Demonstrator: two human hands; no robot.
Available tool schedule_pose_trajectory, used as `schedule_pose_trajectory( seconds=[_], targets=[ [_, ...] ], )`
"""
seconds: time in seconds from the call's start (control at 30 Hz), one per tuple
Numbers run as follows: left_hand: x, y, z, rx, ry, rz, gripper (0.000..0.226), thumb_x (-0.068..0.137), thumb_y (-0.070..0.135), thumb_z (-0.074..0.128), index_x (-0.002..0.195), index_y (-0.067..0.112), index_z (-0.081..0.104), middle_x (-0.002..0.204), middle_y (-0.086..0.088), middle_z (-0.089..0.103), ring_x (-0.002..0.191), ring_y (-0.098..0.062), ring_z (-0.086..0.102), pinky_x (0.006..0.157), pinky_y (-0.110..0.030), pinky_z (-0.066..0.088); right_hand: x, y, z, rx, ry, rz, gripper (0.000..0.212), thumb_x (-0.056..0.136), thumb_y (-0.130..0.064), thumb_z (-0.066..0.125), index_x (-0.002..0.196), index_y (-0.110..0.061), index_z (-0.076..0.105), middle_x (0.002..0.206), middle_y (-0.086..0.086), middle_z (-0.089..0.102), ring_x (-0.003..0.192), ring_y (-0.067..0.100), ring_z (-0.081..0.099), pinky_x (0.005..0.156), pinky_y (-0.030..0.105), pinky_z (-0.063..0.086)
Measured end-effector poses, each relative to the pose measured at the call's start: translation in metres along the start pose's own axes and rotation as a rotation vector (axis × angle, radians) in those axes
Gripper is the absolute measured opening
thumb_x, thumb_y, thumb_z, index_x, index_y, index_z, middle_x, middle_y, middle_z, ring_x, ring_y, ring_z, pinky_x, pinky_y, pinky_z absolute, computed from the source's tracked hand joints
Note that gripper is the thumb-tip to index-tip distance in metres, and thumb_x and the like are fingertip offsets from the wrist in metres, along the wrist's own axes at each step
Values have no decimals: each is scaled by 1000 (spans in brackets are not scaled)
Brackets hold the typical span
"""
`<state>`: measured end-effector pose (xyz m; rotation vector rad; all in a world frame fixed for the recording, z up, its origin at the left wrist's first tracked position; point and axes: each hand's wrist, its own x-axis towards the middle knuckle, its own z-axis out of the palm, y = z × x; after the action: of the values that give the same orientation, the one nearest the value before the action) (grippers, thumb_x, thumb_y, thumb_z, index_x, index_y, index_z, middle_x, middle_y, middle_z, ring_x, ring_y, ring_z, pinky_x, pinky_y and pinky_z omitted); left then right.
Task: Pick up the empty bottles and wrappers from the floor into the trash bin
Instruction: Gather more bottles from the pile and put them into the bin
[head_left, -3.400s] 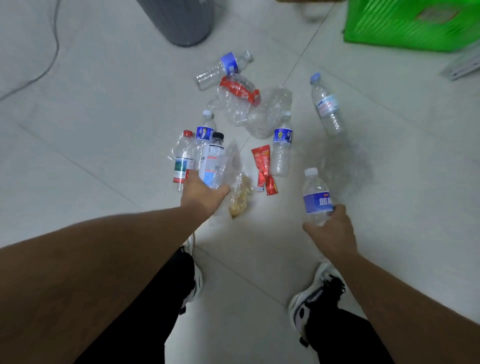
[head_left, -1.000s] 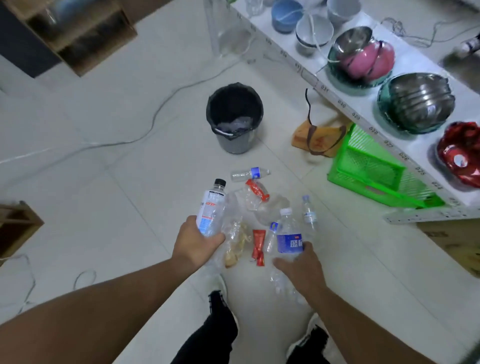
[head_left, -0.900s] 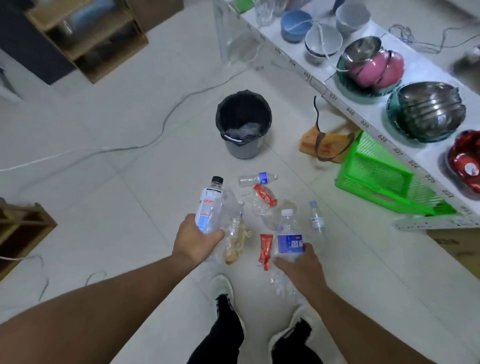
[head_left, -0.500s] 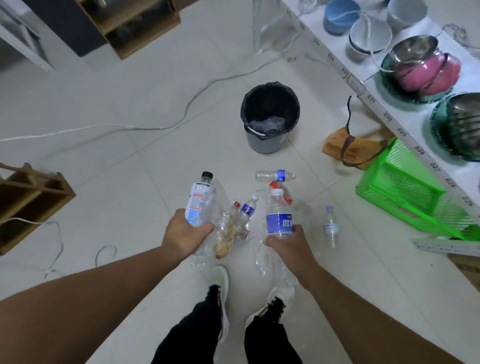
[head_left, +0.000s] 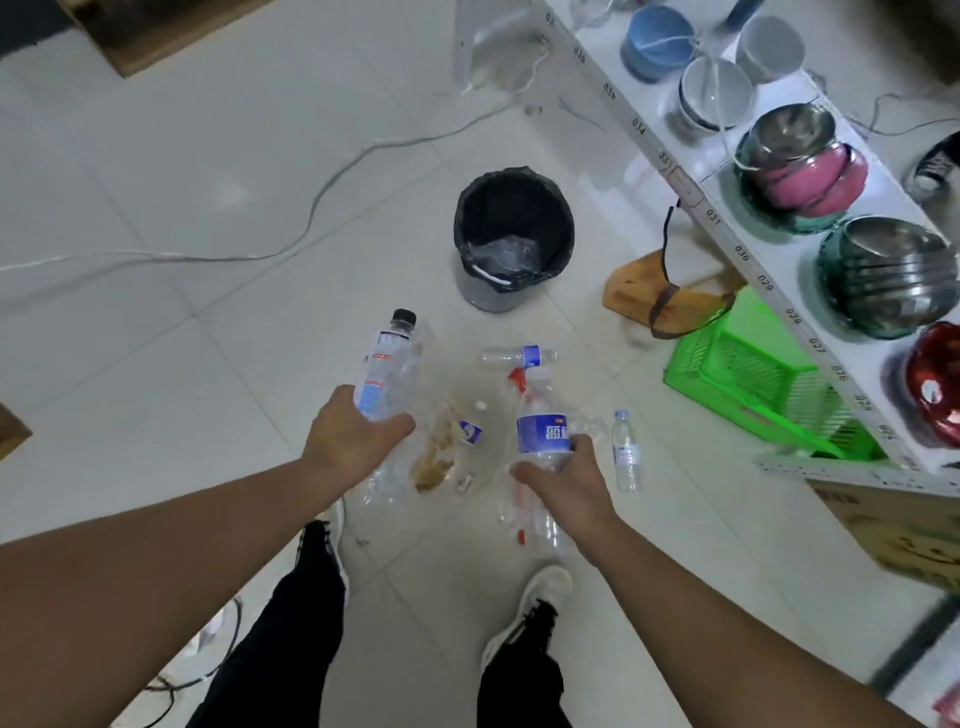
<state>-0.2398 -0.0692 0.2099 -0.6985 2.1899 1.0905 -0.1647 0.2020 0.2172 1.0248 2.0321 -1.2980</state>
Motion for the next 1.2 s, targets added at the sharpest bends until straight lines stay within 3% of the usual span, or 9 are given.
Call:
schedule_pose_trajectory(
  seconds=[0.2, 0.37, 0.5, 0.73, 0.93, 1.07, 1.2],
  targets=[
    [46, 13, -83, 50, -39, 47, 42, 77, 40, 86, 105, 18, 63, 92, -2, 71, 73, -16, 70, 56, -26, 44, 13, -56, 63, 35, 92, 29, 53, 75, -33, 91, 104, -32, 47, 99, 4, 73, 81, 19, 73, 62, 29, 49],
    [87, 46, -120, 176, -68, 88, 43, 77, 39, 85, 104, 10, 65, 86, -8, 71, 63, -20, 66, 53, -26, 45, 27, -96, 79, 126, 112, -5, 59, 75, -39, 92, 114, -32, 48, 101, -2, 71, 86, 17, 72, 70, 32, 55],
    [98, 78, -111, 202, -89, 99, 50, 75, 43, 83, 109, 12, 65, 93, -10, 72, 73, -23, 70, 58, -28, 48, 34, -110, 58, 152, 133, -32, 60, 77, -34, 90, 120, -25, 49, 101, -1, 68, 85, 16, 71, 66, 30, 51],
    [88, 141, -82, 343, -114, 187, 37, 81, 44, 82, 105, 25, 63, 93, -2, 73, 78, -19, 71, 59, -29, 48, 39, -101, 15, 255, 208, 68, 56, 77, -37, 84, 121, -23, 52, 104, 2, 66, 82, 20, 69, 64, 30, 48],
    [97, 206, -64, 442, -234, 206, 48, 80, 54, 78, 114, 23, 65, 101, -4, 76, 89, -24, 74, 72, -37, 60, 60, -108, 0, 272, 139, 97, 55, 79, -36, 84, 123, -18, 56, 100, 4, 68, 74, 18, 67, 57, 26, 44],
    [136, 239, -43, 487, -194, 206, 37, 84, 53, 80, 98, 29, 57, 97, -2, 70, 84, -19, 69, 62, -32, 52, 91, -122, -5, 275, 149, 57, 65, 80, -37, 86, 133, -22, 52, 104, -4, 65, 80, 8, 66, 57, 21, 42],
    [200, 265, -14, 519, -247, 179, 54, 80, 56, 78, 119, 20, 67, 106, -9, 76, 93, -30, 75, 86, -49, 66, 133, -139, -5, 292, 158, 44, 82, 80, -44, 87, 146, -22, 44, 118, 0, 63, 89, 6, 63, 63, 23, 44]
  ],
)
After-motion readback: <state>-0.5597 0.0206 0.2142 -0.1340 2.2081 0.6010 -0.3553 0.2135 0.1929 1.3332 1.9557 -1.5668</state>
